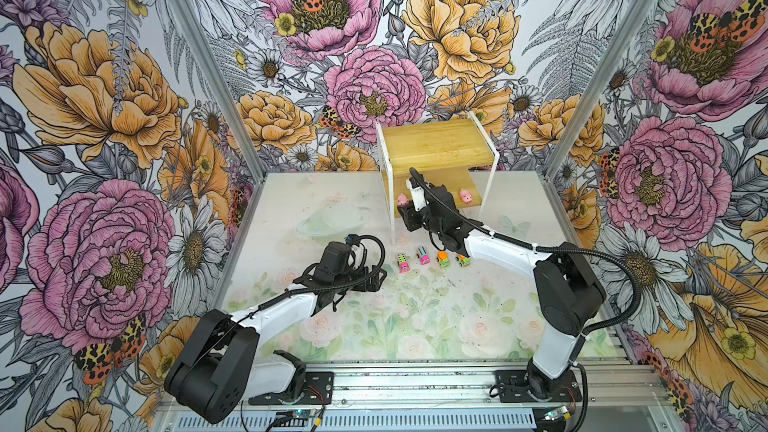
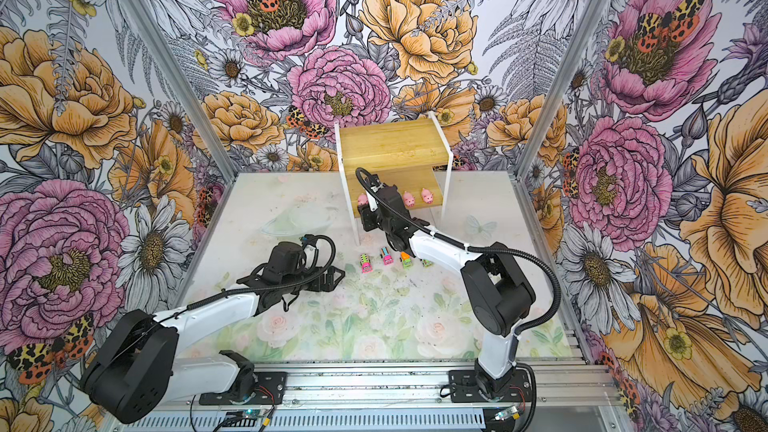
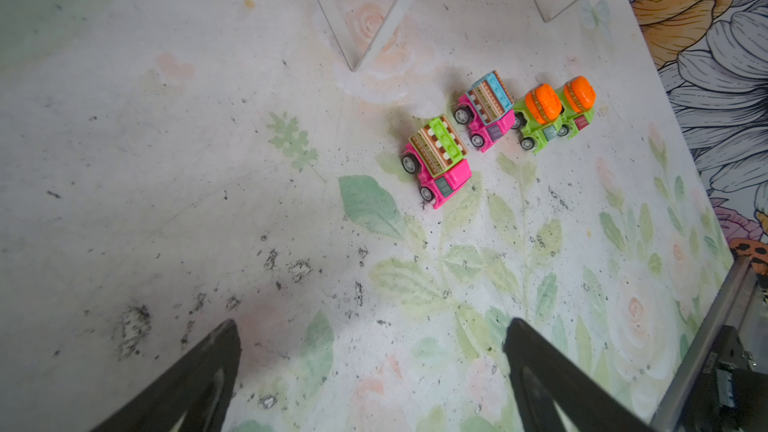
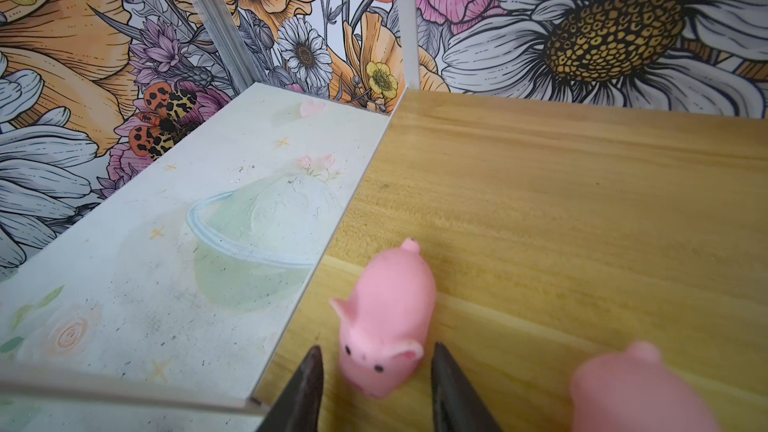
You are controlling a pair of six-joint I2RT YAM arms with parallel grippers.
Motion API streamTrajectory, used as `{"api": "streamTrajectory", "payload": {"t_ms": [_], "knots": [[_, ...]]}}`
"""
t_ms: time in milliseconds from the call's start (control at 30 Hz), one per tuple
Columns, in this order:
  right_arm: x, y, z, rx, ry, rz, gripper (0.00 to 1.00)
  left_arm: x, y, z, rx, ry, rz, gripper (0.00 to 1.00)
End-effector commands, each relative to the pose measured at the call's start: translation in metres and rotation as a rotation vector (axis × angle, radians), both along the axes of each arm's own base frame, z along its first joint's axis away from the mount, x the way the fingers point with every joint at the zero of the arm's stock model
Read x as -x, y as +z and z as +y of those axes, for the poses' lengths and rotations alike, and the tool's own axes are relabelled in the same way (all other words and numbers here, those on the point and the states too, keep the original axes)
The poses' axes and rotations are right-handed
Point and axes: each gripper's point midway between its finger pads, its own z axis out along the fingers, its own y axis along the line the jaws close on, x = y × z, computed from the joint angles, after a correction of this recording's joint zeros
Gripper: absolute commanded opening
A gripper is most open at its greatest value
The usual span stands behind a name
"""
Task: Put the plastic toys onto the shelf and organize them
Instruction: 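Lower the pig onto the lower bamboo shelf at the row's end and open, then withdraw the right gripper over the orange-topped green truck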
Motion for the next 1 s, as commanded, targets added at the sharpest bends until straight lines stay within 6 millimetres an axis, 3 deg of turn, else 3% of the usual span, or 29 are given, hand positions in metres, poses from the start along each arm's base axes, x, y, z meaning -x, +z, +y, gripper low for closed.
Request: {"api": "streamTrajectory", "payload": {"t_ms": [0, 300, 433, 533, 733, 967], "knots": [[0.006, 0.016, 0.003, 0.012, 0.014, -0.029, 0.46, -0.006, 0.0, 0.0, -0.018, 0.003, -0.025, 0.99], [0.035, 0.023, -0.004, 0.071, 0.046, -0.037, 0.56, -0.006, 0.0, -0.001, -0.011, 0.003, -0.027, 0.99], [0.068, 0.031, -0.009, 0.062, 0.106, -0.041, 0.58, -0.008, 0.001, -0.002, -0.008, -0.003, -0.026, 0.99], [0.092, 0.032, -0.031, 0.013, 0.075, -0.031, 0.58, -0.009, 0.002, -0.006, 0.0, -0.014, -0.027, 0.99], [0.119, -0.018, -0.097, -0.052, -0.109, 0.091, 0.54, -0.007, 0.004, -0.018, 0.005, -0.072, -0.035, 0.99], [0.128, -0.075, -0.152, -0.037, -0.27, 0.248, 0.51, -0.002, -0.003, -0.028, 0.016, -0.15, -0.03, 0.99]]}}
